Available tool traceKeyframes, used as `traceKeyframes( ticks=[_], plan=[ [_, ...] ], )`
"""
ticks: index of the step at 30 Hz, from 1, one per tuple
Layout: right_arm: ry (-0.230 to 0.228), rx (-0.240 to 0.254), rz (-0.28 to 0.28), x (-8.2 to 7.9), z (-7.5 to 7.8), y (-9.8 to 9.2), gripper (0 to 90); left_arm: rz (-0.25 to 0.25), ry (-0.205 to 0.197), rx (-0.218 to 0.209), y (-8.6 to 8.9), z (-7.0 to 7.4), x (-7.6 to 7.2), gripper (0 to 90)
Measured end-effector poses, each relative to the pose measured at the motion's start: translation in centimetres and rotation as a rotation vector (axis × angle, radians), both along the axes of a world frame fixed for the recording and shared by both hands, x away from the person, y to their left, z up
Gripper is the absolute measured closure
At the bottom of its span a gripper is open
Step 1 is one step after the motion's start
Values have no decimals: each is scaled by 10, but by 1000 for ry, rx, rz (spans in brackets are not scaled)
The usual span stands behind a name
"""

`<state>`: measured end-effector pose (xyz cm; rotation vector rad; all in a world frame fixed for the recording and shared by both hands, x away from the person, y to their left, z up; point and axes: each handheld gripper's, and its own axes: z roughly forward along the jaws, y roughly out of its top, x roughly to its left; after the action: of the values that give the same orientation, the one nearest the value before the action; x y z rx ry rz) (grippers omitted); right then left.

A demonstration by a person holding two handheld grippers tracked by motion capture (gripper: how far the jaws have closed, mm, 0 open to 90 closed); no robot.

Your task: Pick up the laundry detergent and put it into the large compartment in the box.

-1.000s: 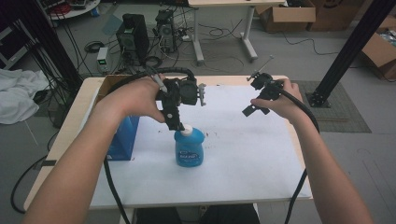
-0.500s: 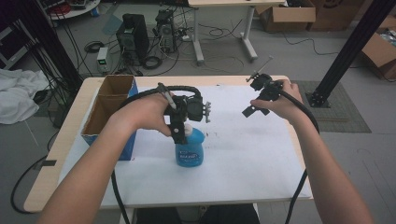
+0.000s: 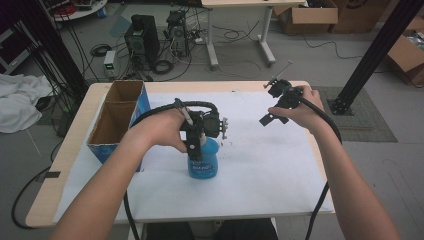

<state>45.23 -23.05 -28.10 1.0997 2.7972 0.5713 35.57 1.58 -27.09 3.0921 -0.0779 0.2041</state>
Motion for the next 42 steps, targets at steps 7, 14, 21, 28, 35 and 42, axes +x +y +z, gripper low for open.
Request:
traceKeyframes(
  ticks=[7, 14, 21, 28, 35, 42],
  plan=[
    [-1, -2, 1, 0, 0, 0, 201, -5, 7, 11, -5, -12, 1, 158],
    [-3, 2, 0, 0, 0, -3, 201, -10, 15, 16, -7, -15, 2, 180],
    [-3, -1, 0, -1, 0, -4, 200, -12, 25, 20, -9, -16, 1, 221],
    [-1, -2, -4, -2, 0, -4, 200, -9, 30, 27, -9, -18, 1, 236],
    [2, 0, -6, -3, -1, -5, 200, -5, 42, 35, -10, -19, 2, 248],
    [2, 1, -6, -1, -3, -5, 199, -4, 48, 38, -10, -19, 3, 260]
  ],
)
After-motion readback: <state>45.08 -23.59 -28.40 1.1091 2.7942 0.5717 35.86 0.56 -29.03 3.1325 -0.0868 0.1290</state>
